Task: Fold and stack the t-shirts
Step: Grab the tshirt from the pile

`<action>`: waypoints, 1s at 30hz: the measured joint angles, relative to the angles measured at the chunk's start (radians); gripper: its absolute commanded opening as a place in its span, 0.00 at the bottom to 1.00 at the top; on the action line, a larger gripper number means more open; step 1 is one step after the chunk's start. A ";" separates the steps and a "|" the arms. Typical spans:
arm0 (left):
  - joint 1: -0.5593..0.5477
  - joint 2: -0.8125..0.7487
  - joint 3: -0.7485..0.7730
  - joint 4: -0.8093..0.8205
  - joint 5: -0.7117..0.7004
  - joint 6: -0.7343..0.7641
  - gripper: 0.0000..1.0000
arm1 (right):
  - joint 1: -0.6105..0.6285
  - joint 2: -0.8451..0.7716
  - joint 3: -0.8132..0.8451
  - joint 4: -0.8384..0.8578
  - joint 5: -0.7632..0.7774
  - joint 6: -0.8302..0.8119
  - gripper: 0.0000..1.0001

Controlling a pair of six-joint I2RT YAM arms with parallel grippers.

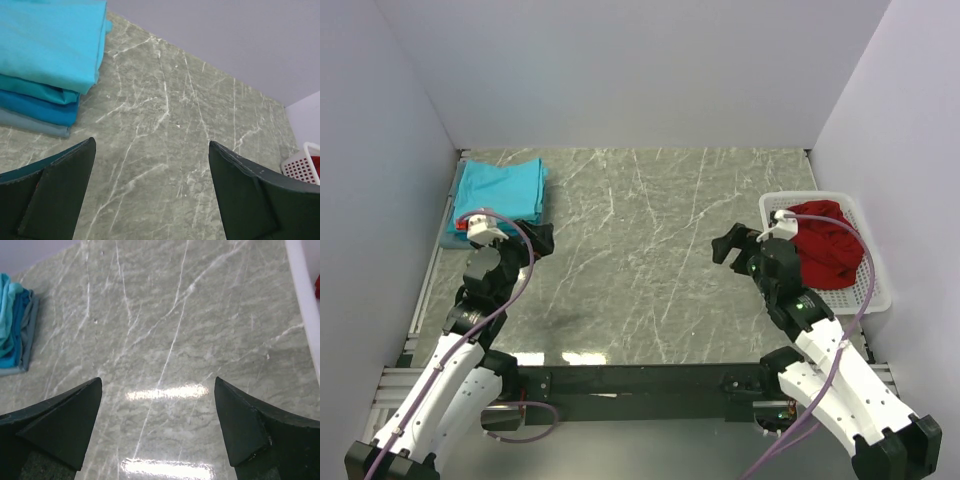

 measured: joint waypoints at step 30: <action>0.000 0.058 -0.006 -0.021 -0.007 -0.003 0.99 | -0.716 1.050 0.655 -0.146 -0.011 -0.020 0.91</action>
